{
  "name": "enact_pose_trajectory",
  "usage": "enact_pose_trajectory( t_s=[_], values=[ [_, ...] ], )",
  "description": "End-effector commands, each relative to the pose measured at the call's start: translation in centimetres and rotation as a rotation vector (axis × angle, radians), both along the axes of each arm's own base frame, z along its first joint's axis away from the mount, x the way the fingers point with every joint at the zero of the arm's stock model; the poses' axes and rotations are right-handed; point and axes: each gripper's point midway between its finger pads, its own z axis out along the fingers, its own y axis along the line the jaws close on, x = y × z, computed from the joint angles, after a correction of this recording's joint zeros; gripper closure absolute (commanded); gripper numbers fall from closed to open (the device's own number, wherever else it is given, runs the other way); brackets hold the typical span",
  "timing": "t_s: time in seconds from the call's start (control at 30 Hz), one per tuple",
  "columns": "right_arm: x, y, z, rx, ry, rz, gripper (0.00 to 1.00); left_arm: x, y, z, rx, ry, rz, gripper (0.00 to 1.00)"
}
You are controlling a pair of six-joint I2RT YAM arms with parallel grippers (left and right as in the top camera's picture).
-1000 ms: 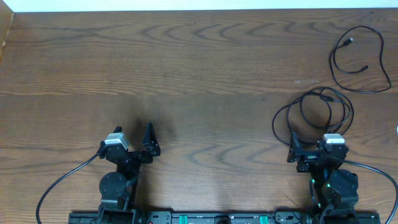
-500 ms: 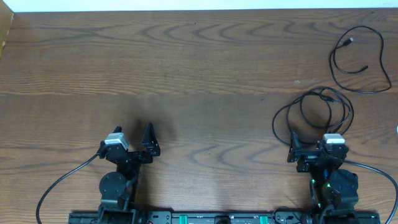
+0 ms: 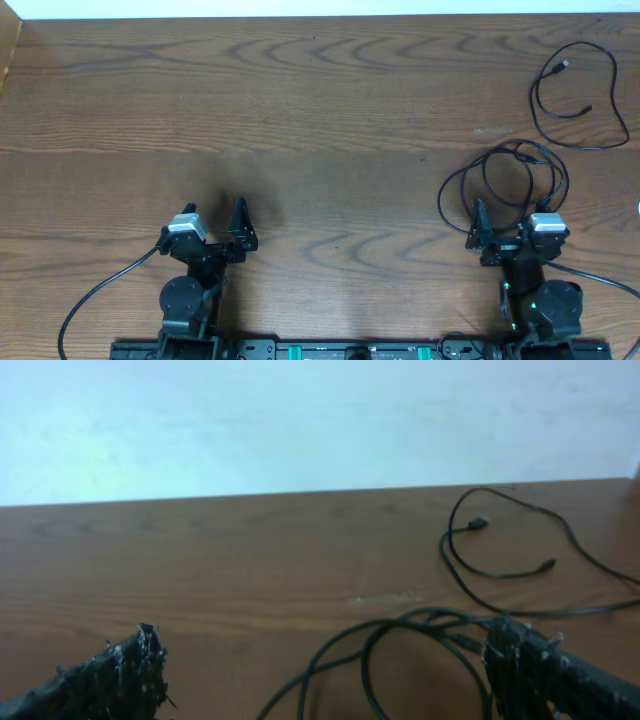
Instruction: Untangle cables
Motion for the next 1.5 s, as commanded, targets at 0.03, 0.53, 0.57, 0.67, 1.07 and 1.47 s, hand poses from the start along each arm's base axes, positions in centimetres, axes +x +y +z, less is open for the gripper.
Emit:
enact_pose_trajectory(
  t_s=[0.03,0.53,0.57,0.67,1.07,1.47],
  values=[
    [0.3,0.6,-1.4,-0.014,-0.003,0.031,0.01,-0.1,0.6,-1.8,0.032,0.061,0.032,0.03],
    [0.3,0.5,-1.5,-0.014,0.004,0.029,0.01,-0.1,0.6,-1.8,0.032,0.061,0.032,0.03],
    [0.3,0.5,-1.5,-0.014,0.004,0.029,0.01,-0.1,0.6,-1.8,0.032,0.061,0.033,0.03],
    [0.3,0.5,-1.5,-0.014,0.004,0.029,0.01,-0.1,0.6,-1.8,0.032,0.061,0.032,0.03],
    [0.4,0.1,-1.5,-0.014,0.004,0.013,0.01,-0.1,0.6,-1.8,0.032,0.061,0.032,0.03],
    [0.4,-2.9,-1.5,-0.014,0.005,-0.109,0.01,-0.1,0.6,-1.8,0.032,0.061,0.032,0.03]
  ],
)
